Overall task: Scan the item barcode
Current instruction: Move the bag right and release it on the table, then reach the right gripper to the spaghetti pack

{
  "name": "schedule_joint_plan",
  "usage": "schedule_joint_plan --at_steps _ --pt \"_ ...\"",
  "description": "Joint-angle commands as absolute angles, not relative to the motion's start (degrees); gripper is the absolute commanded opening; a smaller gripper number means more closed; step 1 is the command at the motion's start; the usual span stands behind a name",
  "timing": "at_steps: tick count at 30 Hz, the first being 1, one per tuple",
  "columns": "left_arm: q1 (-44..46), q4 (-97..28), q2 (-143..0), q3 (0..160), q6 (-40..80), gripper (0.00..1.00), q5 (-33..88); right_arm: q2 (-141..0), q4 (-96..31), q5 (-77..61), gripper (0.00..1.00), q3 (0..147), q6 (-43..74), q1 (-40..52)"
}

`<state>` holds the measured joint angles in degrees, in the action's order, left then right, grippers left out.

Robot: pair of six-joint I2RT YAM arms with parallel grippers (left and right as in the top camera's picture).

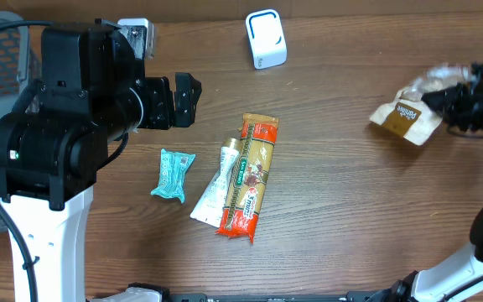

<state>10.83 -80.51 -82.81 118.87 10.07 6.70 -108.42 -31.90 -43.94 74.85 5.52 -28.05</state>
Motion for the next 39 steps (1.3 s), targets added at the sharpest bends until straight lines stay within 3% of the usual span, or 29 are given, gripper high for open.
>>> schedule_joint_plan --at_steps 1,4,7,9,11,13,18,23,28,33,39 --pt "10.9 -80.36 -83.15 119.24 8.8 0.99 7.09 -108.44 -25.12 -44.07 0.13 67.79 10.7 -30.65" --pt "10.9 -80.36 -83.15 119.24 8.8 1.0 7.09 -108.44 -23.88 -42.06 0.24 65.82 10.41 -31.9" --pt "10.9 -80.36 -83.15 119.24 8.78 0.99 7.09 -108.44 -24.88 -41.6 0.58 66.22 9.65 -32.42" --pt "10.9 -80.36 -83.15 119.24 8.78 0.99 7.09 -108.38 -27.81 -41.63 0.76 68.14 10.83 -32.67" --pt "10.9 -80.36 -83.15 119.24 8.8 1.0 7.09 -108.07 -34.7 -40.4 0.84 72.49 10.87 -32.64" --pt "10.9 -80.36 -83.15 119.24 8.78 1.0 7.09 -107.68 -42.04 -36.45 1.0 76.77 10.46 -32.51" --pt "10.9 -80.36 -83.15 119.24 8.8 1.0 7.09 -105.6 -61.6 -20.91 1.0 88.86 10.74 -29.69" --pt "10.9 -80.38 -83.15 119.24 8.78 1.0 7.07 -103.68 -70.57 -21.61 1.0 94.7 10.63 -24.58" --pt "10.9 -80.38 -83.15 119.24 8.78 0.99 7.07 -103.63 -69.43 -33.93 1.0 93.27 7.51 -16.64" --pt "10.9 -80.36 -83.15 119.24 8.8 1.0 7.09 -103.63 -64.36 -34.83 1.0 88.38 7.6 -4.51" --pt "10.9 -80.36 -83.15 119.24 8.8 1.0 7.09 -103.63 -51.64 -34.63 0.94 77.62 17.28 9.43"
